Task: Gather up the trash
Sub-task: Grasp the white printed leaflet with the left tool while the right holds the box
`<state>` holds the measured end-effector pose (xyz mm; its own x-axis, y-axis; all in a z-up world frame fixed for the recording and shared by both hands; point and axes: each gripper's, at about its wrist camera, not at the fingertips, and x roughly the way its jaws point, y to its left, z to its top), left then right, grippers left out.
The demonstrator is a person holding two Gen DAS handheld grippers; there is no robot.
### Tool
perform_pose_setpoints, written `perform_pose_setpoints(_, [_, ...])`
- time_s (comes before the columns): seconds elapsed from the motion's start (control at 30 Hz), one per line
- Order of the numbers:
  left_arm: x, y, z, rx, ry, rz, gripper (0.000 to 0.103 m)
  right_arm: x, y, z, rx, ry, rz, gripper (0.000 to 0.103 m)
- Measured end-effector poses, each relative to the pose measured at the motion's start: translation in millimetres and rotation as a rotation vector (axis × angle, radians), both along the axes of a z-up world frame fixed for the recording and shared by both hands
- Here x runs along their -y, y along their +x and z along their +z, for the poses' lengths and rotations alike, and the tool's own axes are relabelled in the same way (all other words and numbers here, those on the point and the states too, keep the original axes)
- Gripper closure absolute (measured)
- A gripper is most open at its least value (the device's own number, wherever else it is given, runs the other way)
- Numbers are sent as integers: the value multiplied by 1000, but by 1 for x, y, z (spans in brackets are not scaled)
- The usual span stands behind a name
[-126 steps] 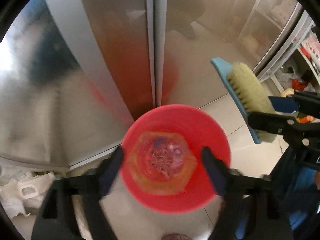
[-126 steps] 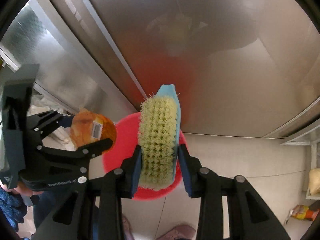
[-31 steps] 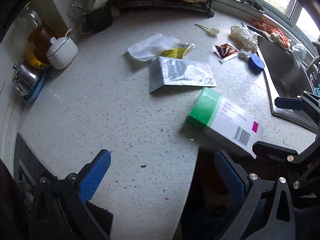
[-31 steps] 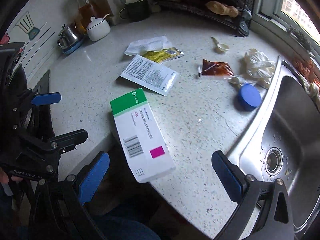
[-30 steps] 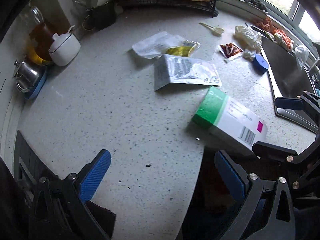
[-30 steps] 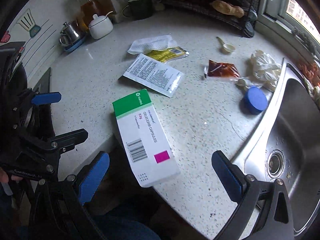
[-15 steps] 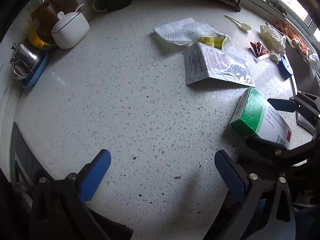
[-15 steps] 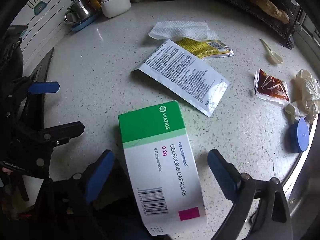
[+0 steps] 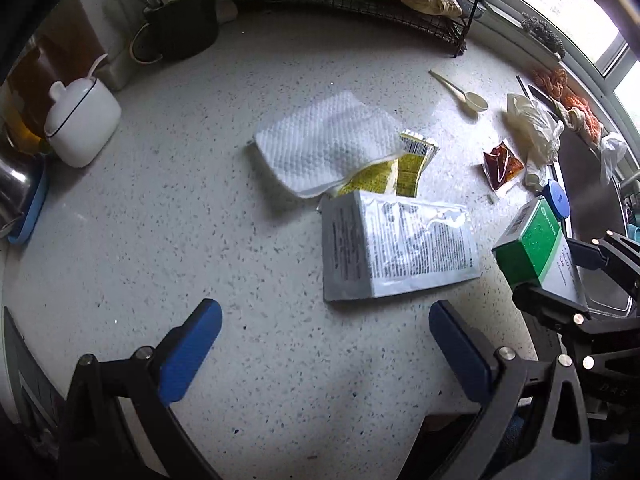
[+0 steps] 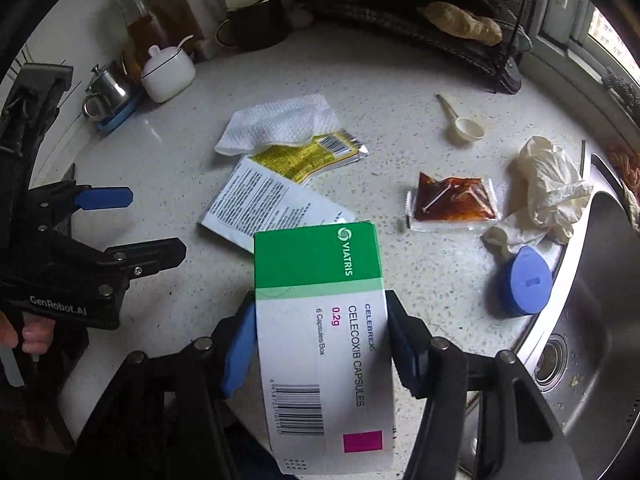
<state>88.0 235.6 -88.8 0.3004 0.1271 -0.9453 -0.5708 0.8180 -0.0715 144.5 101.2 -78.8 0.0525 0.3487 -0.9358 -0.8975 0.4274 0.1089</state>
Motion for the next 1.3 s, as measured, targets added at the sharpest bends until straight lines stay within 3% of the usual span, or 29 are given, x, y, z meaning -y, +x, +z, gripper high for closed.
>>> perform_pose_setpoints(0.13, [-4, 22, -7, 13, -30, -25, 1, 1, 16, 1, -14, -9, -62, 46])
perform_pose_setpoints(0.37, [-5, 45, -27, -19, -85, -63, 16, 22, 28, -3, -36, -10, -114, 46])
perform_pose_setpoints(0.6, [4, 61, -28, -28, -57, -98, 23, 22, 31, -9, -58, -4, -141, 46])
perform_pose_setpoints(0.7, [9, 69, -26, -20, -66, -111, 33, 22, 34, -13, -64, -9, -155, 46])
perform_pose_setpoints(0.87, [19, 72, -24, -10, -83, -140, 63, 22, 38, -22, -105, -28, -163, 46])
perform_pose_setpoints(1.03, [28, 76, -24, -13, -88, -163, 85, 20, 37, -25, -113, -34, -160, 46])
perform_pose_setpoints(1.3, [55, 69, -13, 31, -104, -191, 94, 33, 31, -9, -88, -1, -167, 46])
